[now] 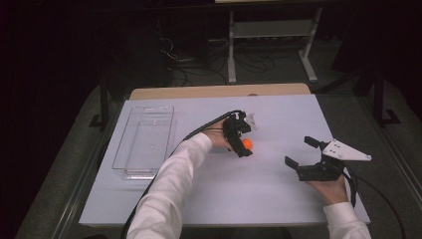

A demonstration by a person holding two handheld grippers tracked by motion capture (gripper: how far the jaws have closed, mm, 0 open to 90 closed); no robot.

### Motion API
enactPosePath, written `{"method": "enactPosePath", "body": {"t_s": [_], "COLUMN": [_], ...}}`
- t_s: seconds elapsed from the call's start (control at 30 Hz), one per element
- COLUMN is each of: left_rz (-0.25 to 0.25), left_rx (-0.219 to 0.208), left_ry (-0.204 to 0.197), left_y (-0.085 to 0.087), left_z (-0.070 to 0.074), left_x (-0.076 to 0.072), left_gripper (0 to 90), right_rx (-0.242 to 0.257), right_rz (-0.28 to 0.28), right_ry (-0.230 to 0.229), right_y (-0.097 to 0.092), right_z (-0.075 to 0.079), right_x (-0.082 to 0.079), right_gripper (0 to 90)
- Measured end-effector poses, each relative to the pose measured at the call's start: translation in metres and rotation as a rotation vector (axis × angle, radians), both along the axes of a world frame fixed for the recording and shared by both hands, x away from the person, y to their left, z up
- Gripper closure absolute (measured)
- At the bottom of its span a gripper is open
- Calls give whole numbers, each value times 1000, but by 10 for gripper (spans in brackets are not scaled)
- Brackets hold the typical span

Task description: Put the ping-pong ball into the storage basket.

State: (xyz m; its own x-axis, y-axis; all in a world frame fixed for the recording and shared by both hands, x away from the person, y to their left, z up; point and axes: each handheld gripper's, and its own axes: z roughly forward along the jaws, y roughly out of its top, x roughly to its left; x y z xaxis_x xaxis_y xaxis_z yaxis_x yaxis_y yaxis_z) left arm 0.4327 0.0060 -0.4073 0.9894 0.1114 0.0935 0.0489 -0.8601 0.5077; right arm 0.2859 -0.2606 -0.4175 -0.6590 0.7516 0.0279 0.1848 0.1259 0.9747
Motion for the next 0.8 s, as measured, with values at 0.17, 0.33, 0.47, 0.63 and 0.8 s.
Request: {"method": "enactPosePath", "body": {"t_s": [0.17, 0.33, 0.47, 0.63, 0.8], "left_rz": [-3, 1, 6, -1, -4], "left_rx": [29, 35, 47, 51, 66], "left_ry": [9, 14, 25, 26, 23], "left_y": [0, -1, -2, -3, -4], "left_z": [-5, -8, -11, -14, -14], "left_x": [1, 4, 6, 8, 8], "left_gripper": [0, 0, 0, 35, 80], "right_rx": [0, -4, -4, -6, -10], "right_rz": [6, 7, 6, 4, 7], "right_ry": [4, 4, 5, 10, 11], "right_y": [1, 1, 1, 0, 1], "right_z": [-1, -1, -1, -1, -1], "right_x": [1, 1, 1, 0, 0], "right_gripper": [0, 0, 0, 0, 0]}}
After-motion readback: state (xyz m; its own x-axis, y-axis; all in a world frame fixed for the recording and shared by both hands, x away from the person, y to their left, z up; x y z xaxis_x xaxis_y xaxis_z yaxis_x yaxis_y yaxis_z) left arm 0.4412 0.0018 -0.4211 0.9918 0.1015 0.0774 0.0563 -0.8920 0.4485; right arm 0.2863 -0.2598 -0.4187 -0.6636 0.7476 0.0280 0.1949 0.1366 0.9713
